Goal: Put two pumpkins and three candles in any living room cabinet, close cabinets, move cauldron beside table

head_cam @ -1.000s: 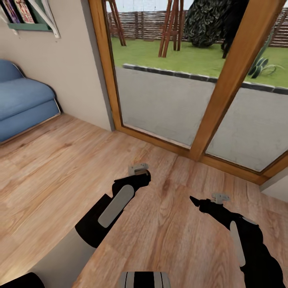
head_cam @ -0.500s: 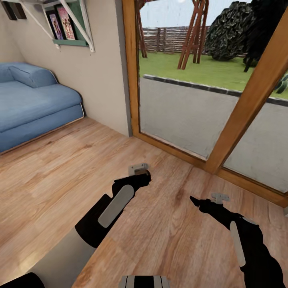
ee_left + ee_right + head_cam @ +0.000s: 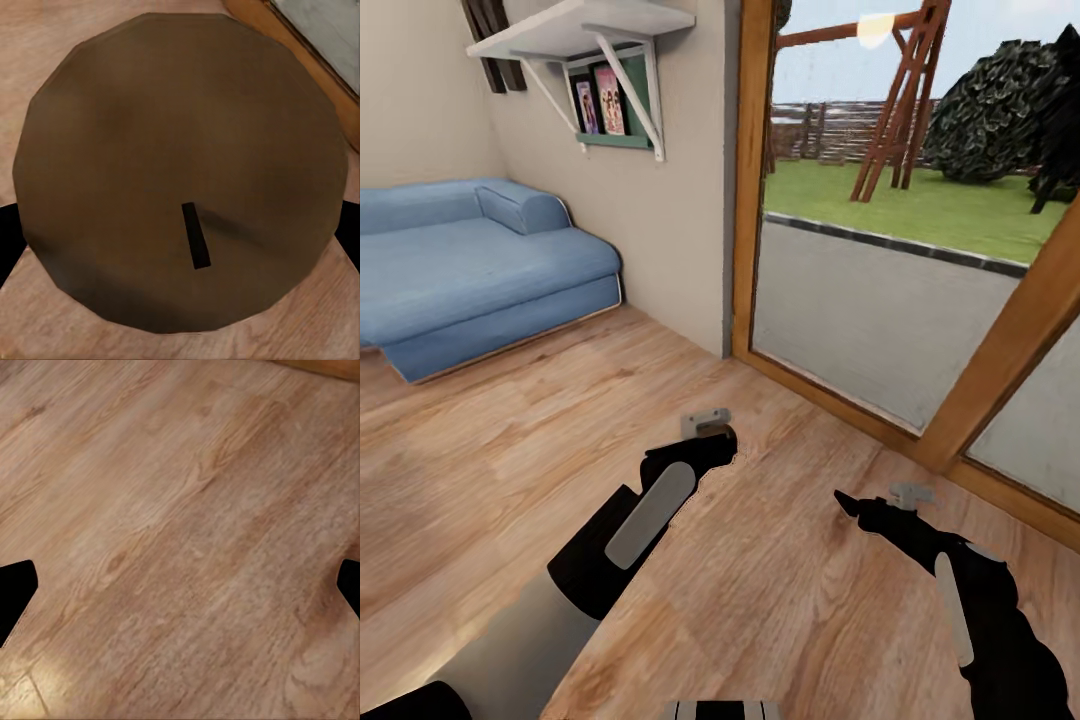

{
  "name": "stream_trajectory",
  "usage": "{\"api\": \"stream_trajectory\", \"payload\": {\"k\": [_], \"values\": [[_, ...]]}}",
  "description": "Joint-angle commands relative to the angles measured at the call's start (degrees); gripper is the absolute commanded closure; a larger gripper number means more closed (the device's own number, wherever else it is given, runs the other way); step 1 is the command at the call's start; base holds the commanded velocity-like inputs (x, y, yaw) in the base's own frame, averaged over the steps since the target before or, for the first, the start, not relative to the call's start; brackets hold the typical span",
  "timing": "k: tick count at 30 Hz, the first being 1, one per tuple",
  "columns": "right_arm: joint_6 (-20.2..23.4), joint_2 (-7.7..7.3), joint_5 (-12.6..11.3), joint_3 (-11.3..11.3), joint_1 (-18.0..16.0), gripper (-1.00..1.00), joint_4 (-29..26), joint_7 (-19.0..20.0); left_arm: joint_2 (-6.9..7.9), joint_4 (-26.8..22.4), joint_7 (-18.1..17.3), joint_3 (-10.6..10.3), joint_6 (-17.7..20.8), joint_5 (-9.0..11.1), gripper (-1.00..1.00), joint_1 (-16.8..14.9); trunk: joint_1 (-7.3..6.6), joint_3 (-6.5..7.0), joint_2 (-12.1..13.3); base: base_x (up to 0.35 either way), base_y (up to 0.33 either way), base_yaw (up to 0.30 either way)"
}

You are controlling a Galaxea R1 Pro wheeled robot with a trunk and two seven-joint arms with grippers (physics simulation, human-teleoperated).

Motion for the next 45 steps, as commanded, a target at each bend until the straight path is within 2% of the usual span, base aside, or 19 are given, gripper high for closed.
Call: {"api": "stream_trajectory", "payload": {"k": [1,21,45], "values": [[0.0,0.0,0.0,0.0,0.0,-1.0,0.0,0.0,-0.01,0.0,0.0,0.0,0.0,0.0,1.0,0.0,-0.02,0.23,0.0,0.0,0.0,0.283],[0.0,0.0,0.0,0.0,0.1,-1.0,0.0,0.0,0.01,0.0,0.0,0.0,0.0,0.0,1.0,0.0,-0.63,4.64,0.5,0.0,0.0,0.282],[0.0,0.0,0.0,0.0,0.1,-1.0,0.4,-0.1,-0.02,0.0,0.0,0.0,0.0,-0.1,1.0,0.0,-5.9,8.95,10.1,0.0,0.0,0.223]]}}
